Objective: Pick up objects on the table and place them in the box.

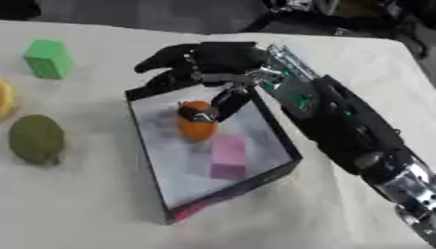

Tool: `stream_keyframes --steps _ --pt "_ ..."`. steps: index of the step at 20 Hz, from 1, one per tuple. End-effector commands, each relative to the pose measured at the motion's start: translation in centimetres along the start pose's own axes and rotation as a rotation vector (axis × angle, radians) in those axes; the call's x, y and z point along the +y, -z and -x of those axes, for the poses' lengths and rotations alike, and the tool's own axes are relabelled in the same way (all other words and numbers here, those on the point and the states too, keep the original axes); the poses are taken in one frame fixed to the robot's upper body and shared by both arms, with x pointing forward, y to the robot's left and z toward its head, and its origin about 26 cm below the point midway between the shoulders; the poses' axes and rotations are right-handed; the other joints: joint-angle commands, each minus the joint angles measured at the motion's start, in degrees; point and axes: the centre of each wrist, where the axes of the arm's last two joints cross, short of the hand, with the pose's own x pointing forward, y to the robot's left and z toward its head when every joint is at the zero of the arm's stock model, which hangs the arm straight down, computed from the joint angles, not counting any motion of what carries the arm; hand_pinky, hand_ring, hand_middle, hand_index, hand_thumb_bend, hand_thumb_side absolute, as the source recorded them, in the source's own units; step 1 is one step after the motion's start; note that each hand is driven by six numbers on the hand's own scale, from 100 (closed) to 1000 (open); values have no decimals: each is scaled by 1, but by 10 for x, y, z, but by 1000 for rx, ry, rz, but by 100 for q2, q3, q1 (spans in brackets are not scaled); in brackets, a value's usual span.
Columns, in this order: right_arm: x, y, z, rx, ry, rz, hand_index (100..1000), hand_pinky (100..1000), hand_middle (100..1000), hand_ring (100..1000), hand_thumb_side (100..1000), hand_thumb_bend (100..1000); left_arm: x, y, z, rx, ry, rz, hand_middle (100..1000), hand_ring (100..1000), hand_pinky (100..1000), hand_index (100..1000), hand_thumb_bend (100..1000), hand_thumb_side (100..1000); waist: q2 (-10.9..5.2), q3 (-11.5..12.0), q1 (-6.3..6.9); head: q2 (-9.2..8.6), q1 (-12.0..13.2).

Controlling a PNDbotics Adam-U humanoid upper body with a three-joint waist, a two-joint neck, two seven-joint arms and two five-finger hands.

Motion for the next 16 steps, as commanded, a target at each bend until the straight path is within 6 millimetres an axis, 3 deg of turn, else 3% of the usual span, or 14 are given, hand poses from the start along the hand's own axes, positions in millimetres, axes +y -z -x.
stream_keyframes --steps 1,8,10,16 --pt "-9 -2 -1 -115 -80 -114 914 1000 1000 1000 224 100 5 7 -7 -32 10 -5 757 843 697 850 204 793 2 -6 -43 30 -28" --pt "-29 -9 -7 -148 -62 30 890 1000 950 1000 170 100 6 9 -10 -47 12 -2 758 843 698 851 202 786 -13 -42 -27 30 -12" --pt "-42 -15 -12 -147 -19 133 869 932 874 958 100 100 7 10 -12 -54 14 1 758 843 698 850 200 782 -31 -80 -18 30 19" --pt "-93 -39 -30 -115 227 490 890 874 865 919 100 100 8 13 -21 -84 19 18 759 842 700 852 197 768 -94 -220 45 30 147"
